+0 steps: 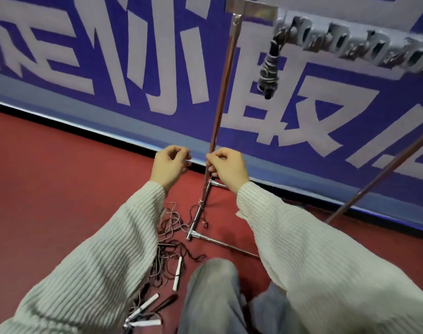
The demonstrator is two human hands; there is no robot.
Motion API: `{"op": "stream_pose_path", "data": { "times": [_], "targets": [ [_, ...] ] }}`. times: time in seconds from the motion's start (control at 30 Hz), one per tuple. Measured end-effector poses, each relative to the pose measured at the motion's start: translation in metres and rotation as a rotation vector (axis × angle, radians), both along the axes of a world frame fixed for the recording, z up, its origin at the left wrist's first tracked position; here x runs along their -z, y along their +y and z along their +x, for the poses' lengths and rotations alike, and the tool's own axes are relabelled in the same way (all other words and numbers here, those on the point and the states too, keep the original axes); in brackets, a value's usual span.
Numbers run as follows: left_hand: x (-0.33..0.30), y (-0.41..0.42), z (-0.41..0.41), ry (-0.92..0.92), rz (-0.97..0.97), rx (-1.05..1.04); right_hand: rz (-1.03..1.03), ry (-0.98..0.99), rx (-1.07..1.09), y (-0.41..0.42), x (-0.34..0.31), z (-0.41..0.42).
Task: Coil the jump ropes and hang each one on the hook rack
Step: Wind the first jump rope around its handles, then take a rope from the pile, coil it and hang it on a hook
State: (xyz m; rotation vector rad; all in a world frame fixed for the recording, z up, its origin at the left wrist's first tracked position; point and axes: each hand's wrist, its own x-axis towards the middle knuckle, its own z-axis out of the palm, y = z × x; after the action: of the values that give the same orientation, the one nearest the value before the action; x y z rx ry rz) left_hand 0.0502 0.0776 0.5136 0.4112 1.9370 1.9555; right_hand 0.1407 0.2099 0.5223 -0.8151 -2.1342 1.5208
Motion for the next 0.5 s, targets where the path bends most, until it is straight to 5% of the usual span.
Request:
{"op": "stream_pose_path", "data": {
  "times": [0.5],
  "targets": [
    [0.176, -0.049, -0.025, -0.196, -0.28, -0.132, -0.217, -0.374, -0.397, 0.0, 0.199, -0.035]
  ]
}}
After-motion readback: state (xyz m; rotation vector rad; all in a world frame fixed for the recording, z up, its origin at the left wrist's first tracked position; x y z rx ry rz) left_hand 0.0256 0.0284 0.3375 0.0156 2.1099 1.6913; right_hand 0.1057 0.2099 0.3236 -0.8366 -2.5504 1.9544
